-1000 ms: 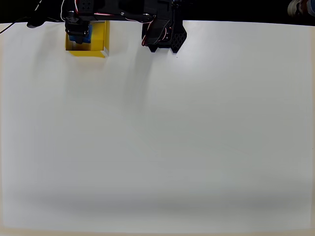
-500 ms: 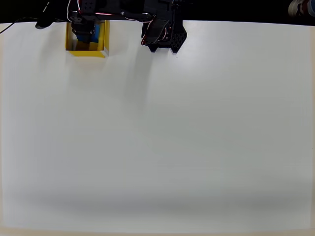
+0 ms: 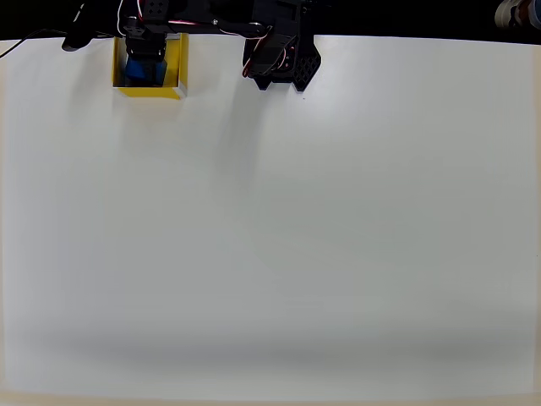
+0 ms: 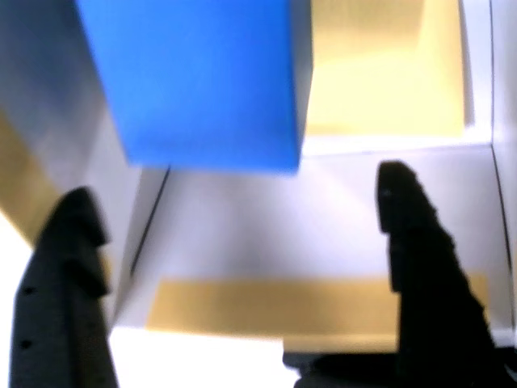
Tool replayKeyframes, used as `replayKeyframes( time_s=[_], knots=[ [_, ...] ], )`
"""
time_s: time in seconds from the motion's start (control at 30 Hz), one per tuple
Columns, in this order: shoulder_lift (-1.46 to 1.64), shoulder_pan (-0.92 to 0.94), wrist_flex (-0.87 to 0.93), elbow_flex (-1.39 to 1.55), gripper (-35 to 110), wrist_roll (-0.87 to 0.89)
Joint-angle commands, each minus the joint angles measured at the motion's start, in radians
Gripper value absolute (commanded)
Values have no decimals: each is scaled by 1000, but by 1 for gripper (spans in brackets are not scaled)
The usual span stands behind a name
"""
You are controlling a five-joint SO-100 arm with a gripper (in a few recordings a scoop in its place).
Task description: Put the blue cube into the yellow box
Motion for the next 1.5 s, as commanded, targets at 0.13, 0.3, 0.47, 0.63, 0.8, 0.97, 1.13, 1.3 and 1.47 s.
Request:
replayKeyframes(
  time_s=[0.13,0.3,0.47,0.63,0.8,0.97,1.13,1.3,1.47],
  knots=[
    [152,35,209,-279,10,-80],
    [245,14,318,-337,0,-169],
    [337,-124,337,-331,0,-173],
    [411,-383,273,-299,0,-64],
    [499,-661,175,-190,0,2],
    [584,-914,35,-44,0,66],
    [712,-1203,-155,176,0,121],
    [890,-1488,-249,439,0,144],
    [1103,-1655,-256,676,0,118]
  ],
)
